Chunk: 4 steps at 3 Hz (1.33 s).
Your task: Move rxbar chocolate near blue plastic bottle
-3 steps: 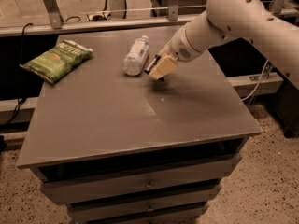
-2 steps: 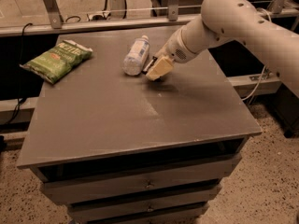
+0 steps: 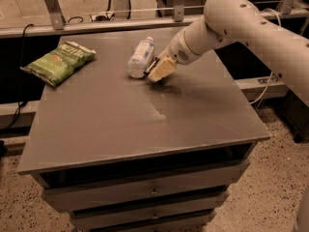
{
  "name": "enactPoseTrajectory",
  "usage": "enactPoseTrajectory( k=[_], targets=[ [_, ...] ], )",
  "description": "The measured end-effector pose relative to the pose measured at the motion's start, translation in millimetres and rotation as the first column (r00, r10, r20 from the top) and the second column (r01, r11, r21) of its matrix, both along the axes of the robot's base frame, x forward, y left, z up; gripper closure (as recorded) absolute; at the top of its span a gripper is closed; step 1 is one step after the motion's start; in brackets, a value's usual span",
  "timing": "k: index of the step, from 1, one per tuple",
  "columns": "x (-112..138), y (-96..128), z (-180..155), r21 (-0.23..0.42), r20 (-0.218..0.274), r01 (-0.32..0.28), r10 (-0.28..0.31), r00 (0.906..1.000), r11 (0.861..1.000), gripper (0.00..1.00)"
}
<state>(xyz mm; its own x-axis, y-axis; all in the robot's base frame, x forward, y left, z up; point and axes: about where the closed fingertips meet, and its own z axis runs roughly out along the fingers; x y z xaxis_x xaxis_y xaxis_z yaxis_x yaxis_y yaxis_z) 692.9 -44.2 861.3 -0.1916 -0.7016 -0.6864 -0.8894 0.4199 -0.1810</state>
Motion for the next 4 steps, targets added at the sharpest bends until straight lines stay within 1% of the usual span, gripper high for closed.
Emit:
enactPoseTrajectory(
  k=[1, 2, 3, 4],
  targets=[
    [0, 1, 3, 0.007, 0.003, -0.002, 0.002, 1.0000, 1.000, 0.20],
    [-2, 6, 14, 0.021, 0.021, -0.019, 0.019, 0.9996, 1.000, 0.00],
    [-6, 4, 30, 0.049, 0.045, -0.032, 0.030, 0.9985, 0.998, 0.00],
    [-14, -21, 52, 0.094, 0.077, -0.045, 0.038, 0.9963, 0.995, 0.00]
  ],
)
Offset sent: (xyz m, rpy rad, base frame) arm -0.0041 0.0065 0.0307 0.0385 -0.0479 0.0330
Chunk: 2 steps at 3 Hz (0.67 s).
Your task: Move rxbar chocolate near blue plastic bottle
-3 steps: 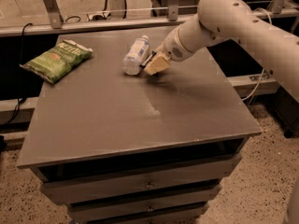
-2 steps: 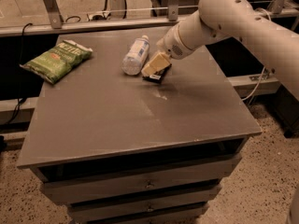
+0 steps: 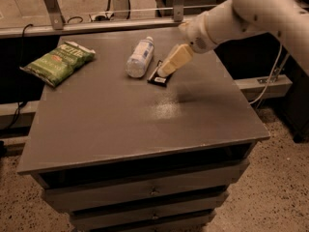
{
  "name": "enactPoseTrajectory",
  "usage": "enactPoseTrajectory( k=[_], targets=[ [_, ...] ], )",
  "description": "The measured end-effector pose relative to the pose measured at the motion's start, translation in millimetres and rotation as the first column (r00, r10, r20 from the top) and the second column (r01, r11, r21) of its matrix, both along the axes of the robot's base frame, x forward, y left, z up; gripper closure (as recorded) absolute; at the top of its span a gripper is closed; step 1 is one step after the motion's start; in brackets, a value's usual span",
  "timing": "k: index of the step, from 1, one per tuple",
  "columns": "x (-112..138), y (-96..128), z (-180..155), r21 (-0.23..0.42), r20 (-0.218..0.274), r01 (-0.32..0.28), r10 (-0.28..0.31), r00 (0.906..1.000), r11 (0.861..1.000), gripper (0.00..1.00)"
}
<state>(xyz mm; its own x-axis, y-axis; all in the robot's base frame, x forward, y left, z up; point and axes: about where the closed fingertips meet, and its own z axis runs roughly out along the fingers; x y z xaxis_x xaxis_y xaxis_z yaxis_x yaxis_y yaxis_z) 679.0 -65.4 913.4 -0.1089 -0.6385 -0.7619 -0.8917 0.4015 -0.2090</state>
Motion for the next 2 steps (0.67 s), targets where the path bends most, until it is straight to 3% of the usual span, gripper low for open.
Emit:
enactPoseTrajectory(
  k=[1, 2],
  targets=[
    [-13, -49, 26, 0.066, 0.043, 0.005, -0.008, 0.9990, 0.998, 0.00],
    [-31, -113, 46, 0.115, 0.079, 0.079, -0.088, 0.9930, 0.990, 0.00]
  ],
)
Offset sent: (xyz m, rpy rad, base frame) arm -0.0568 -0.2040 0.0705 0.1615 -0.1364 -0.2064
